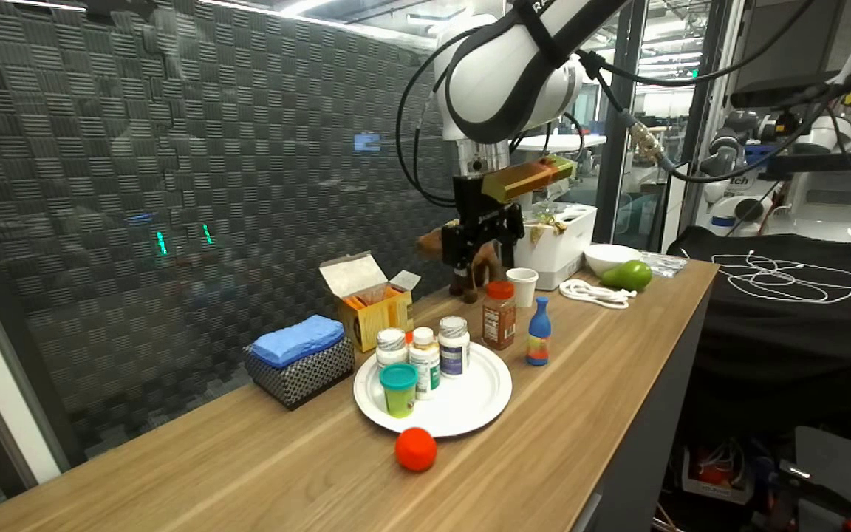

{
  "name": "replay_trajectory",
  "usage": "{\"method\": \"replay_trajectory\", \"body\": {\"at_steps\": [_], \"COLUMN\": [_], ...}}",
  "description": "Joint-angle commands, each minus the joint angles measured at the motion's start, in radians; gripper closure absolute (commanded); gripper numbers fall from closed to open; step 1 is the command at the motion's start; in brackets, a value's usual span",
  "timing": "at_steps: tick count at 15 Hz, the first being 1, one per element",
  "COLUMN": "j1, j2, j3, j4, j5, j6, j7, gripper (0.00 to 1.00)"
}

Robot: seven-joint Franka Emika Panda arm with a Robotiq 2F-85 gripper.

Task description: Pick up all the objects surrounding the white plate and arrange them on the plate

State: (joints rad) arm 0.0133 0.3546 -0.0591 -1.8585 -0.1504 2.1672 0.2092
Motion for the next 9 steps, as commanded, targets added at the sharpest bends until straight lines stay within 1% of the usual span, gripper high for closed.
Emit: {"method": "replay_trajectory", "body": {"at_steps": [1, 8, 9], "j1": [-0.016, -0.047, -0.047], "j2": [-0.041, -0.024, -0.022], "j3": [-0.010, -0.002, -0.001], "j4": [-0.048, -0.042, -0.041], "j5": [0.013, 0.054, 0.057], "j6": [0.017, 0.017, 0.018], "j7": [-0.008, -0.042, -0.045], "gripper": [0.00, 0.00, 0.16]}}
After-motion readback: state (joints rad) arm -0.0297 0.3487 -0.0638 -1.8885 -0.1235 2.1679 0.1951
